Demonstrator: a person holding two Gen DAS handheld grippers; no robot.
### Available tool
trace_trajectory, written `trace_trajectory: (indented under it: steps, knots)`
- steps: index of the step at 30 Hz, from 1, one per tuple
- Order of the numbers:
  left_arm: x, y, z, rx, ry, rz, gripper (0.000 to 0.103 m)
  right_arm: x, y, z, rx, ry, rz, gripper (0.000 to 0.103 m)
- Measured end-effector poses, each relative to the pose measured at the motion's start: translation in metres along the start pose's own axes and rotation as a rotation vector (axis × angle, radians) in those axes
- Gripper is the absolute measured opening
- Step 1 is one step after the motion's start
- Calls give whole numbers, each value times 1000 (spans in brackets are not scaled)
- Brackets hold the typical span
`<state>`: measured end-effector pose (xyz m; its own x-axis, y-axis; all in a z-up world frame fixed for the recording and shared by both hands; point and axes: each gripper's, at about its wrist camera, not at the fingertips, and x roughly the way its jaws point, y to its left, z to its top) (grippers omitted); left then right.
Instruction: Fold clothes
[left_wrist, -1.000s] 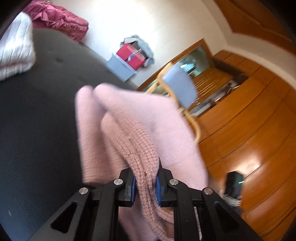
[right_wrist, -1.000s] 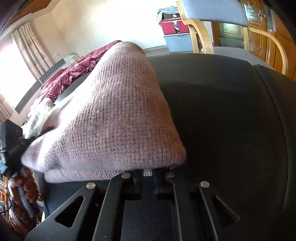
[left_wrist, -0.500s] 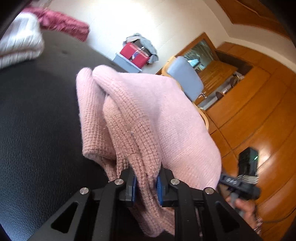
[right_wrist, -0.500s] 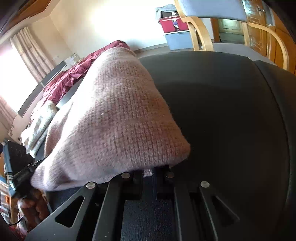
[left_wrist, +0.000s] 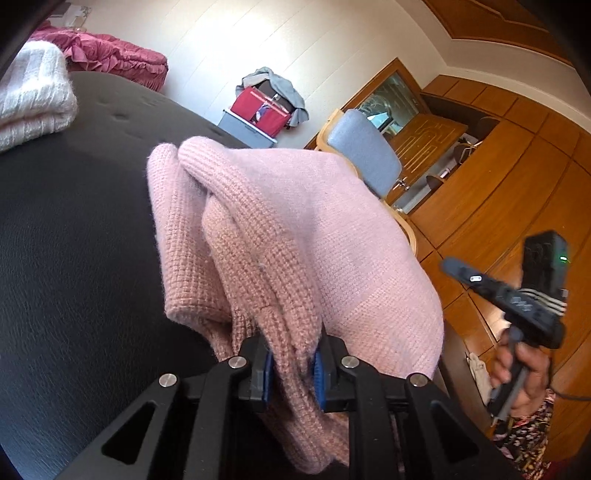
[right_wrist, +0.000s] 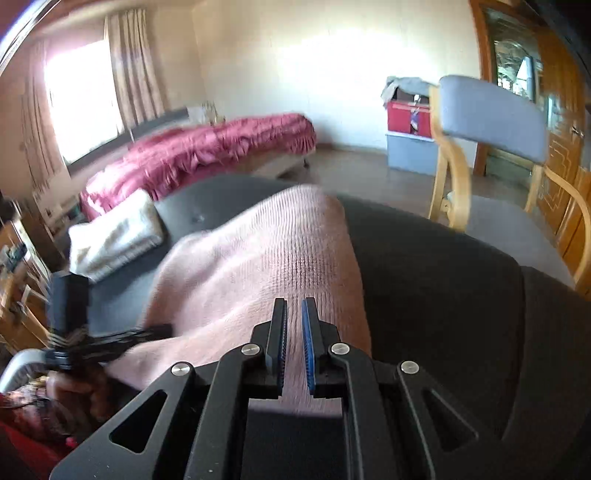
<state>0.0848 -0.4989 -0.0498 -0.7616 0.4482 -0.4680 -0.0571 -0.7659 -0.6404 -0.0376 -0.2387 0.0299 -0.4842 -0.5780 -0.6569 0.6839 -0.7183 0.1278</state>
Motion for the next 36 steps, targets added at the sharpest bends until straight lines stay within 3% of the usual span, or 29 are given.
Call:
trace_trajectory:
  steps: [4, 9, 14, 19, 22, 25, 26, 36]
  knots:
    - [-1, 12, 7, -32, -3, -10, 17, 62, 6, -9, -13, 167, -6, 9]
    - [-13, 9, 9, -43, -47, -18, 17, 59, 15, -29, -77, 121, -50, 8]
    - [-26, 3, 10, -48, -97, -21, 19, 52, -4, -41, 49, 25, 43, 9]
    - [-40, -46, 22, 79, -169, -23, 19, 52, -7, -42, 73, 10, 51, 9]
    - [-52, -64, 28, 117, -267, 41, 19, 50, -2, -43, 55, 8, 29, 9]
    - [-72, -60, 29, 85, -380, 132, 19, 50, 2, -43, 42, 7, 14, 9]
    - [-70, -60, 28, 83, -373, 136, 19, 51, 2, -43, 38, 7, 11, 9]
    - [28, -95, 15, 280, 13, 123, 21, 49, 4, -40, 22, 8, -12, 9]
